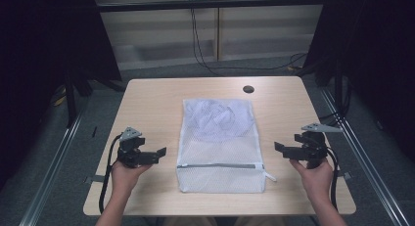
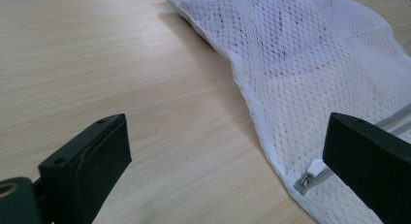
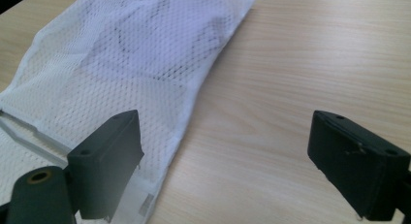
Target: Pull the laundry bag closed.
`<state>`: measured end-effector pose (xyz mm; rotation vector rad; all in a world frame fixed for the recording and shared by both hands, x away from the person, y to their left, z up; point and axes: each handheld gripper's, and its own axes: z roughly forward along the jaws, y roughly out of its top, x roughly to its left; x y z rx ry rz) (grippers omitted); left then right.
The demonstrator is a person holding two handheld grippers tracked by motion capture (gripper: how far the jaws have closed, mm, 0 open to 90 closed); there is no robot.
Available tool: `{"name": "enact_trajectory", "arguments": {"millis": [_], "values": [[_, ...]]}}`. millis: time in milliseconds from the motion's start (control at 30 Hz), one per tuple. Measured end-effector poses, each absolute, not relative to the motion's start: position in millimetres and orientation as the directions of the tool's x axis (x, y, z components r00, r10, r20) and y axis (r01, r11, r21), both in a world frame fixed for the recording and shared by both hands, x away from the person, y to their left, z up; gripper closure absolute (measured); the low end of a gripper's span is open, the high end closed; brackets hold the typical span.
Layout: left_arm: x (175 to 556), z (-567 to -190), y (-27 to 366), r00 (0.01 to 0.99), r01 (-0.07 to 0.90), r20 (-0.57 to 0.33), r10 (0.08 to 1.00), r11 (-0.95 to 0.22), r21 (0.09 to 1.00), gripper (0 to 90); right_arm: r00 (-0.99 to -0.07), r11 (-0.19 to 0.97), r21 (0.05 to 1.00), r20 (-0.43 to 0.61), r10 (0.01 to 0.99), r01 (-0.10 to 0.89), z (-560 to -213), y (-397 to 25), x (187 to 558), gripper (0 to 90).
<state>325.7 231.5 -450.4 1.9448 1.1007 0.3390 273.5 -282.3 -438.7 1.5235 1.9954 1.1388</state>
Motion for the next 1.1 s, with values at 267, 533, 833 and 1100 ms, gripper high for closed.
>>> {"name": "enact_trajectory", "arguments": {"millis": [267,533,833,1100], "values": [[327,-452,230,0.588,0.579,-0.175,0.789,-0.26,0.773,3.9,-0.395,0.115,0.782,0.177,0.901,0.613,-435,-256,273,10.3],[327,-450,230,0.595,0.581,-0.186,0.782,-0.259,0.772,4.9,-0.455,0.181,0.775,0.15,0.878,0.605,-433,-228,275,6.9],[327,-449,230,0.597,0.577,-0.175,0.783,-0.267,0.772,4.8,-0.493,0.226,0.751,0.149,0.857,0.62,-438,-204,280,7.5],[326,-447,232,0.599,0.576,-0.177,0.781,-0.266,0.773,5.0,-0.519,0.256,0.734,0.152,0.841,0.63,-438,-181,286,6.0]]}}
